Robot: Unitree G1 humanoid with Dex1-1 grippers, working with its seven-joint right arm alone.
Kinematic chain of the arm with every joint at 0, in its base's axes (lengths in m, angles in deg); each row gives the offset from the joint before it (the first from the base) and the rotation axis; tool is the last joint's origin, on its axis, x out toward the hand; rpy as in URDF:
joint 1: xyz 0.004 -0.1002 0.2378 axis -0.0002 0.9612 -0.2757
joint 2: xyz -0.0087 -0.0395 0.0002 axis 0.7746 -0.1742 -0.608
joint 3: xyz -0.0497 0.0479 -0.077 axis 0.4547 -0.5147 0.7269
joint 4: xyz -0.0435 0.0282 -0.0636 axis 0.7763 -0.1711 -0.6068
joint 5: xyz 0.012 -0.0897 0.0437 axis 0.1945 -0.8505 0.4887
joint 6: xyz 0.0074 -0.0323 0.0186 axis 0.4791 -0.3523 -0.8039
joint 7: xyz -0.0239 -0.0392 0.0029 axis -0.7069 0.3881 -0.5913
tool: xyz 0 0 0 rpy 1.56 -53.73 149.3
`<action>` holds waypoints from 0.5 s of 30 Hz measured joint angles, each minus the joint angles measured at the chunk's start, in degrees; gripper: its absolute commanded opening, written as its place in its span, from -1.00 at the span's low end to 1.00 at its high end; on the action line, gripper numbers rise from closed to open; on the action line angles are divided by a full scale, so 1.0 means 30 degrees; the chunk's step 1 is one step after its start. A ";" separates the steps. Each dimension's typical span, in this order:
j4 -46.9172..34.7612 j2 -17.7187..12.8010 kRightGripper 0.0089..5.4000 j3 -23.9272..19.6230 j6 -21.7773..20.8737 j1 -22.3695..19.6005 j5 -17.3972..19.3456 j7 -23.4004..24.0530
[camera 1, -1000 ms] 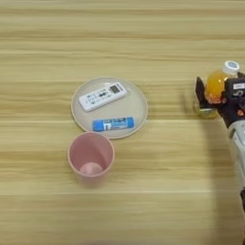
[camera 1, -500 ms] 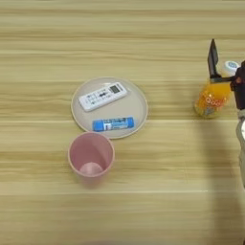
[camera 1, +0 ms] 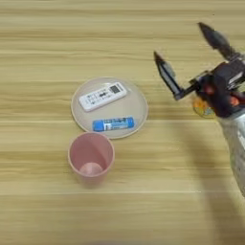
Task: Move the objects on the table
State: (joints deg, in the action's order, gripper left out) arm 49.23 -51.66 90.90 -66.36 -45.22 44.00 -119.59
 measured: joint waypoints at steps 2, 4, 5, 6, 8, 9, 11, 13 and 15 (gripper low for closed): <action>-0.0336 -0.0336 0.99 0.0317 0.0925 0.0332 0.0556 -0.1113; -0.0419 -0.0635 0.99 0.0494 0.1676 0.0562 0.0950 -0.2207; -0.0424 -0.0784 0.99 0.0581 0.1932 0.0722 0.1012 -0.2585; -0.0416 -0.0986 0.99 0.0625 0.2383 0.0871 0.1167 -0.3218; -0.0398 -0.1319 0.99 0.0680 0.3032 0.1042 0.1404 -0.4282; -0.0363 -0.1428 0.99 0.0710 0.3171 0.1069 0.1415 -0.4696; -0.0207 -0.1784 0.99 0.0789 0.3846 0.1130 0.1811 -0.5896; 0.0127 -0.2016 0.99 0.0908 0.4133 0.1376 0.1813 -0.6893; 0.0753 -0.2277 0.99 0.1172 0.4244 0.1545 0.1682 -0.8013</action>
State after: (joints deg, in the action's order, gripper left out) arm 51.49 -58.49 94.42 -53.63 -40.58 49.05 -143.63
